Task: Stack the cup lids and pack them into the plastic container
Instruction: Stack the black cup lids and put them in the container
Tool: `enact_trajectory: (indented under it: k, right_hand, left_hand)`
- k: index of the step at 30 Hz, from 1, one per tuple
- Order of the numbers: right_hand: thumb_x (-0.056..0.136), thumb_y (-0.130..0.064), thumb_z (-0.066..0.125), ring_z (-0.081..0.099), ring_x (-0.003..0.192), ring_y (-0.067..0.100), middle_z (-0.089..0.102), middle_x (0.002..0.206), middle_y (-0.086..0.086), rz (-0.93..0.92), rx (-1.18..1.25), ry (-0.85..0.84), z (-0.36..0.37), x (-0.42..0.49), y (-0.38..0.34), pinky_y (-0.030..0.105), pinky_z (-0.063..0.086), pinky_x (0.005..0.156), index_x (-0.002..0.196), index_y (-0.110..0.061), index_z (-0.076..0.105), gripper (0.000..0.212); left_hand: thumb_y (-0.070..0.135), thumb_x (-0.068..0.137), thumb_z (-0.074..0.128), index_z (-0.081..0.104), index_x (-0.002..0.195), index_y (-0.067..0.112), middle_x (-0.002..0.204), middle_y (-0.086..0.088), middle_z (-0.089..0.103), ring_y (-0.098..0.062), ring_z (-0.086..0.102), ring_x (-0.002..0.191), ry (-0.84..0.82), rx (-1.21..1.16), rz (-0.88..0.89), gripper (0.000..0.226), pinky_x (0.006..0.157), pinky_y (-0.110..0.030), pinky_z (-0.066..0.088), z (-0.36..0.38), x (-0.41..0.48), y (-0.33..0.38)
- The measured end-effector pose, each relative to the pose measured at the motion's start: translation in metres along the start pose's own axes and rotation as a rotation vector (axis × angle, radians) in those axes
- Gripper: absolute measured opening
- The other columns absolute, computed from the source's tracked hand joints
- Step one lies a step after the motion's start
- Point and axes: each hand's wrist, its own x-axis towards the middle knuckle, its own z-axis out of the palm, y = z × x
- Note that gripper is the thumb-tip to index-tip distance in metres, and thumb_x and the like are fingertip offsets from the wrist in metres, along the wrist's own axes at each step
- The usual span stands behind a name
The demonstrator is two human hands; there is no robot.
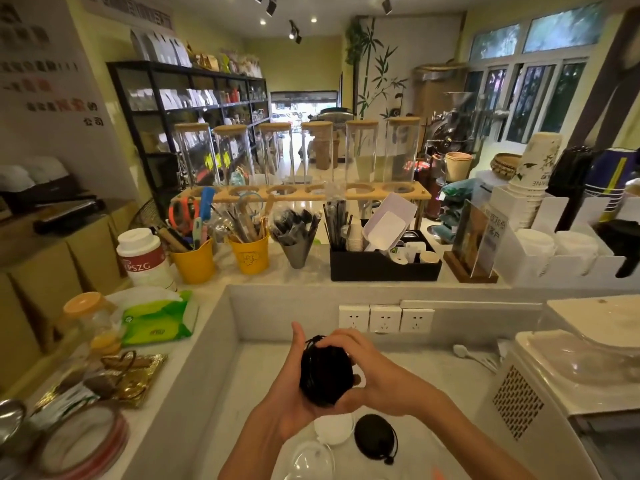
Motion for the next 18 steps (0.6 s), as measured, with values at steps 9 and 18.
enact_trajectory:
  k: [9, 18]
  right_hand:
    - [0.079, -0.016, 0.08, 0.034, 0.137, -0.011, 0.029, 0.151, -0.032, -0.003, 0.136, -0.158, 0.0, 0.002, 0.012, 0.015, 0.04, 0.111, 0.149, -0.054, 0.024, 0.097]
    - [0.094, -0.025, 0.068, 0.056, 0.125, -0.003, 0.056, 0.138, -0.022, 0.269, 0.339, 0.069, 0.013, 0.019, 0.08, 0.035, 0.049, 0.108, 0.138, -0.039, 0.053, 0.049]
  left_hand:
    - [0.059, 0.086, 0.071, 0.07, 0.126, 0.019, 0.13, -0.019, 0.069, -0.041, 0.066, 0.121, -0.077, 0.046, 0.021, 0.056, 0.096, -0.059, 0.054, -0.015, 0.002, -0.01]
    - [0.014, 0.074, 0.074, 0.058, 0.13, 0.006, 0.128, -0.027, 0.063, -0.047, 0.064, 0.114, 0.035, -0.356, 0.073, 0.059, 0.089, -0.058, 0.054, -0.022, 0.001, -0.006]
